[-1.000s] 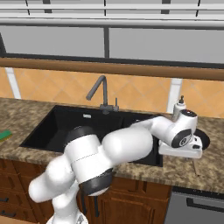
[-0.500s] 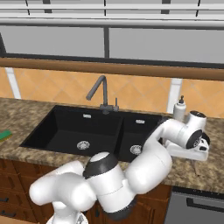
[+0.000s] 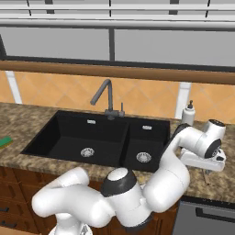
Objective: Pick the pan and sponge and place them into the sink. Then turn on the water.
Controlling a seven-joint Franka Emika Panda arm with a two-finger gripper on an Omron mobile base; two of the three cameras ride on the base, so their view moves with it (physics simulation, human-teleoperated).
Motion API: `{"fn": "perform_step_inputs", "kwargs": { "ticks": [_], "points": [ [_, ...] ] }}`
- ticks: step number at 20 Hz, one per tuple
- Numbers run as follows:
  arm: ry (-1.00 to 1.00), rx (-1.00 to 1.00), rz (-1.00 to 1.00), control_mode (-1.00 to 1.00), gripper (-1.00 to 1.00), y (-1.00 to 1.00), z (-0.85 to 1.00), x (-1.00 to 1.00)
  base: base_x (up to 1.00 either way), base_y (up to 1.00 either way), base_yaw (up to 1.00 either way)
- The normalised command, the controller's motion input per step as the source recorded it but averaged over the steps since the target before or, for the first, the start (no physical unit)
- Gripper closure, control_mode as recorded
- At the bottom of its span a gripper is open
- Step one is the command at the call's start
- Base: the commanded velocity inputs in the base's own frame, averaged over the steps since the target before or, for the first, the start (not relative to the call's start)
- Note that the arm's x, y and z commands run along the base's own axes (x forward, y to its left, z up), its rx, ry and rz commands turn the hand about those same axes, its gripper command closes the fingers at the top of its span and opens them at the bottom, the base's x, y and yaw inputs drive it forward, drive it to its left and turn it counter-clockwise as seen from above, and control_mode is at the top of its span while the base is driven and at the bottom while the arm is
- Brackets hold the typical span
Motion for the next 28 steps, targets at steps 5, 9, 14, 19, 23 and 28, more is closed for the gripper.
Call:
{"fn": "perform_step_inputs", "kwargs": {
  "ticks": [5,9,14,19,23,28],
  "points": [
    [0.0,0.0,0.0,-1.0,-1.0,-0.28,-0.21,0.12,0.0,0.0,0.0],
    [0.0,0.0,0.0,-1.0,-1.0,-0.3,-0.21,0.09,0.0,0.0,0.0],
    [0.0,0.0,0.0,-1.0,-1.0,-0.12,-0.17,0.04,0.0,0.0,0.0],
    [0.0,0.0,0.0,-1.0,-1.0,0.0,-0.17,0.03,0.0,0.0,0.0],
    [0.0,0.0,0.0,-1.0,-1.0,-0.01,-0.22,0.06,0.0,0.0,0.0],
    [0.0,0.0,0.0,-1.0,-1.0,-0.01,-0.21,0.0,0.0,0.0,0.0]
  ]
}}
